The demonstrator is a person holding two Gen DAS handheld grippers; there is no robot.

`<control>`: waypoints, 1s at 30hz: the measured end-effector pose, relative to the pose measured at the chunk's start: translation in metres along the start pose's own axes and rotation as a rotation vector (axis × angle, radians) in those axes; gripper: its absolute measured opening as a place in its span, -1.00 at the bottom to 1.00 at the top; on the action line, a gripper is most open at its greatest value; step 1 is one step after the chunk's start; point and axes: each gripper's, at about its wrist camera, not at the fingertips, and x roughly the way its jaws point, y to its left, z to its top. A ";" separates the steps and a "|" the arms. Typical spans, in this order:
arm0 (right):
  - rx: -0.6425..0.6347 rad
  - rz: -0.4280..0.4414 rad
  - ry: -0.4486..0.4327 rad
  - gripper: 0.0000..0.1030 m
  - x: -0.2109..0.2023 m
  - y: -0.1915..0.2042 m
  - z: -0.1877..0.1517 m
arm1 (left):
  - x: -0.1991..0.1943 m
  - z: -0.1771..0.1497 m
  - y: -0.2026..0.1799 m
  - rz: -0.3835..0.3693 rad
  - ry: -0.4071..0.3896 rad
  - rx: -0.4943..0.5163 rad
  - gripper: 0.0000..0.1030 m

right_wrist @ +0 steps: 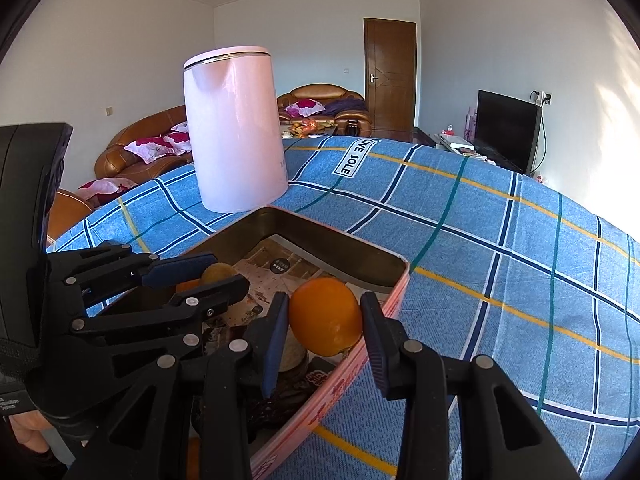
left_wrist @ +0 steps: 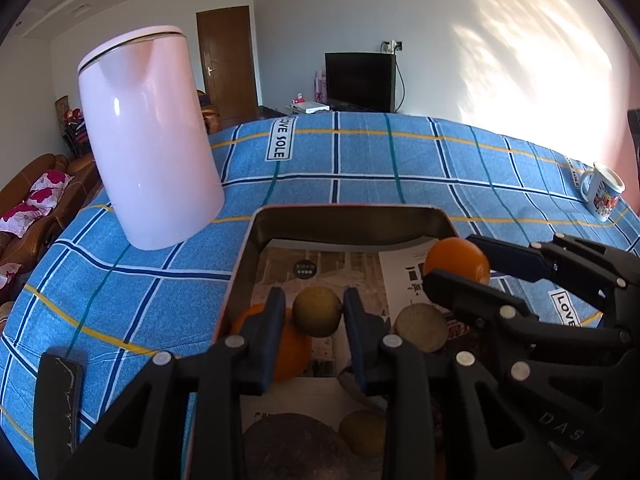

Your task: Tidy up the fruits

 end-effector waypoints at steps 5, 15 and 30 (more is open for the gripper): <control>0.038 0.001 -0.029 0.05 -0.009 -0.011 -0.002 | -0.011 -0.002 0.008 0.019 -0.018 -0.054 0.36; 0.068 -0.046 -0.135 0.31 -0.054 -0.016 -0.007 | -0.046 -0.009 0.002 0.016 -0.114 -0.050 0.86; 0.055 -0.133 -0.228 0.43 -0.103 -0.014 -0.026 | -0.079 -0.013 -0.015 0.033 -0.199 -0.021 0.95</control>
